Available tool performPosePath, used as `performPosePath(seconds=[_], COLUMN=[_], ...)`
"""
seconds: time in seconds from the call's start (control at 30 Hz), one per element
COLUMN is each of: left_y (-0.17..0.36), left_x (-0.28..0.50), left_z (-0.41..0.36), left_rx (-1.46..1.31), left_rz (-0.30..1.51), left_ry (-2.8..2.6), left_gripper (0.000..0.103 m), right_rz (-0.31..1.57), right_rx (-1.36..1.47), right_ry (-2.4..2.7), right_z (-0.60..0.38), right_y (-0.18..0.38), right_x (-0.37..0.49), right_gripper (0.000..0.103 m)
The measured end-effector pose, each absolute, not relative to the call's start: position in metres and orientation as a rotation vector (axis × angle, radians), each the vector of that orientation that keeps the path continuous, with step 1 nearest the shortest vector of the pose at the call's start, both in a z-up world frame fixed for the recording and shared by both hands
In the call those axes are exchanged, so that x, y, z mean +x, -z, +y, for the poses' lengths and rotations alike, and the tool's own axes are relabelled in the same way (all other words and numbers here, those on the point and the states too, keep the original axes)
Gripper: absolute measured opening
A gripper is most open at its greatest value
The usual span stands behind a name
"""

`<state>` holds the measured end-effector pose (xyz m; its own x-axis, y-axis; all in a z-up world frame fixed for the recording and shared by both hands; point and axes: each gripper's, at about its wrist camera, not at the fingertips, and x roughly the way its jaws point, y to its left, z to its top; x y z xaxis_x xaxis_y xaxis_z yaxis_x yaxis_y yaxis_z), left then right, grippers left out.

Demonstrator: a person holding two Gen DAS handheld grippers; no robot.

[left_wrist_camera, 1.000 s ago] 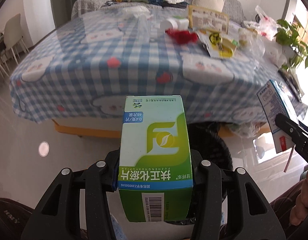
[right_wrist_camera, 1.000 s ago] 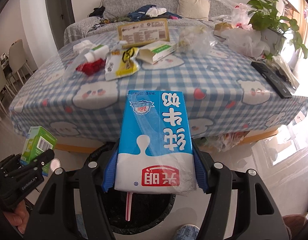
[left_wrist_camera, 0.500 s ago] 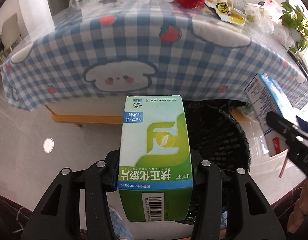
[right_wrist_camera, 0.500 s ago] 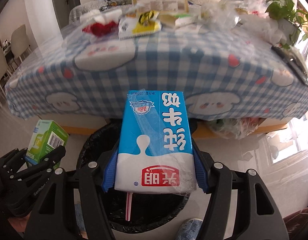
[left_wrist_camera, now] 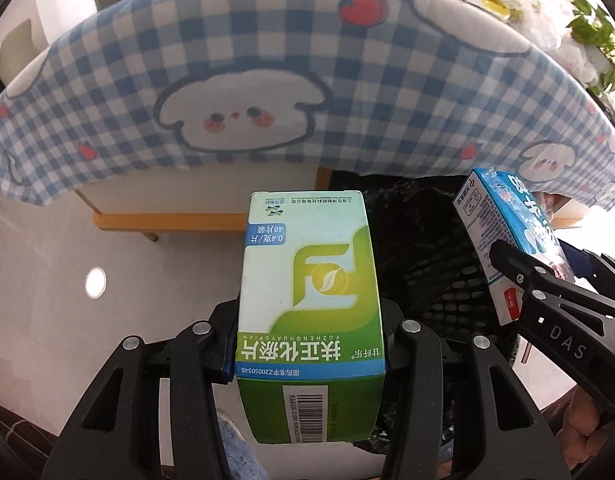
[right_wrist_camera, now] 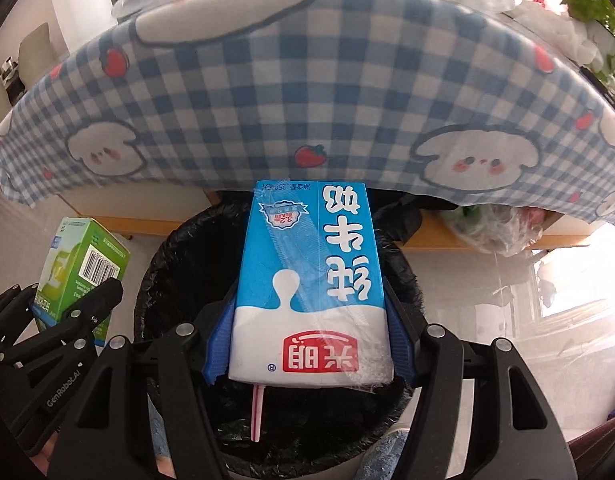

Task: Collect trash
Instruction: 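Open the right gripper to drop the milk carton into the bin while the left holds the box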

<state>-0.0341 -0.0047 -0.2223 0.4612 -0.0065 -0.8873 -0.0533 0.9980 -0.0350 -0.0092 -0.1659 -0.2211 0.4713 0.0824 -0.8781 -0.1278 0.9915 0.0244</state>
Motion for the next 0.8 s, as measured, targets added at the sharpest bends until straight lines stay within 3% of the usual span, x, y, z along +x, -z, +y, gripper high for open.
performPosePath(seconds=[0.17, 0.2, 0.27, 0.6, 0.8], left_y=[0.222, 0.223, 0.223, 0.227, 0.231], left_x=[-0.036, -0.036, -0.036, -0.031, -0.027], left_z=[0.008, 0.013, 0.013, -0.019, -0.036], left_rx=[-0.076, -0.081, -0.087, -0.044, -0.041], left_rz=[1.088, 1.089, 1.091, 1.108, 1.126], left_ry=[-0.059, -0.063, -0.07, -0.038, -0.004], left_gripper=[0.047, 0.047, 0.047, 0.047, 0.047], right_rz=[1.073, 1.073, 1.069, 1.085, 1.101], right_rx=[-0.044, -0.042, -0.035, -0.021, 0.001], right_ry=[-0.148, -0.15, -0.15, -0.085, -0.037], right_z=[-0.16, -0.159, -0.159, -0.187, -0.212], right_y=[0.224, 0.223, 0.221, 0.219, 0.221], right_x=[-0.006, -0.007, -0.007, -0.007, -0.008], right_gripper=[0.062, 0.072, 0.082, 0.093, 0.094])
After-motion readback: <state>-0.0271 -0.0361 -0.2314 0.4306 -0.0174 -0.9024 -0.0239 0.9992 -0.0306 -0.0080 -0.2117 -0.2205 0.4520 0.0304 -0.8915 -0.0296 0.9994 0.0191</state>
